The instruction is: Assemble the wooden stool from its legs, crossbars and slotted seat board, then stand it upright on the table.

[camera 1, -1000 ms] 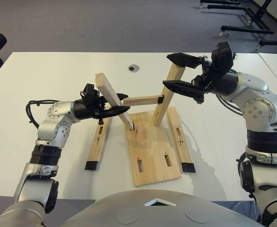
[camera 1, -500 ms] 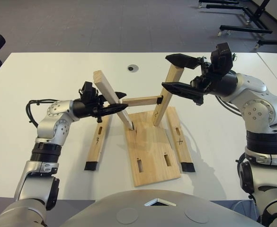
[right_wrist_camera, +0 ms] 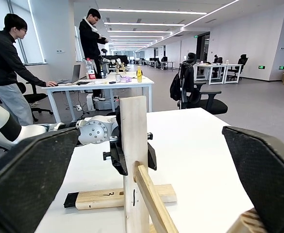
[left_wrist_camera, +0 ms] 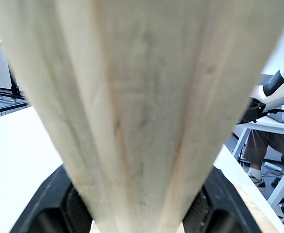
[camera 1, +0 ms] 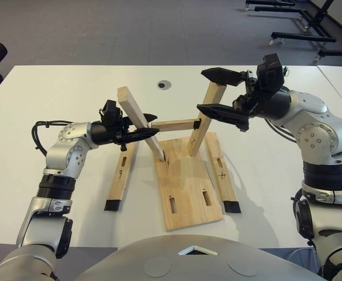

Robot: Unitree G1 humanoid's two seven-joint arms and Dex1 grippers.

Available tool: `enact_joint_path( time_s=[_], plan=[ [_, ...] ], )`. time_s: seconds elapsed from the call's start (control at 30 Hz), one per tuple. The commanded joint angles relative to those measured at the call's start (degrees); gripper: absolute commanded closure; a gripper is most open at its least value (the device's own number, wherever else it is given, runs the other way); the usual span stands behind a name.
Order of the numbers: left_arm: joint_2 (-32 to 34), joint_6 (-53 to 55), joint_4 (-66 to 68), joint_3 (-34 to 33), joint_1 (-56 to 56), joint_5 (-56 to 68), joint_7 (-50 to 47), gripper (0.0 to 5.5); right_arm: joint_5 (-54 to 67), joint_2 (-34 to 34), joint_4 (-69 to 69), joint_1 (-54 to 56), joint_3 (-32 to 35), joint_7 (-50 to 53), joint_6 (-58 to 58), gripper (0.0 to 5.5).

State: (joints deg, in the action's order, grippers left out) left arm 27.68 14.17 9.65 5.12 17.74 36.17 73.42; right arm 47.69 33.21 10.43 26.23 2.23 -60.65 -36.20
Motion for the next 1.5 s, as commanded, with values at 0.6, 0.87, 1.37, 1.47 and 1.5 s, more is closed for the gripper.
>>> enact_joint_path(
  time_s=[0.6, 0.87, 1.37, 1.47, 1.5],
  plan=[
    [1.97, 3.28, 1.01, 5.88, -0.59, -7.34, -1.87, 3.46, -0.78, 0.05, 0.74, -1.06, -3.03, -1.35, -2.68, 0.12],
    [2.9, 3.12, 0.35, 8.41, -0.61, -8.76, -2.37, 3.46, -0.59, 0.15, 1.41, -0.22, -3.56, -1.75, -2.94, 0.12],
    [4.54, 1.91, 0.61, 10.35, -1.6, -10.51, -2.51, 3.46, -9.26, -4.41, 9.55, 9.78, -4.47, 11.92, 4.65, 0.12],
    [4.64, 1.83, 0.21, 10.5, -2.17, -10.63, -2.92, 3.46, -20.37, -4.15, 10.23, 10.46, -11.11, 13.72, 10.57, 0.12],
    [4.66, 1.82, 0.06, 10.54, -2.32, -10.62, -3.04, 3.46, -22.89, -3.9, 10.54, 9.98, -13.09, 13.36, 12.05, 0.12]
  ],
)
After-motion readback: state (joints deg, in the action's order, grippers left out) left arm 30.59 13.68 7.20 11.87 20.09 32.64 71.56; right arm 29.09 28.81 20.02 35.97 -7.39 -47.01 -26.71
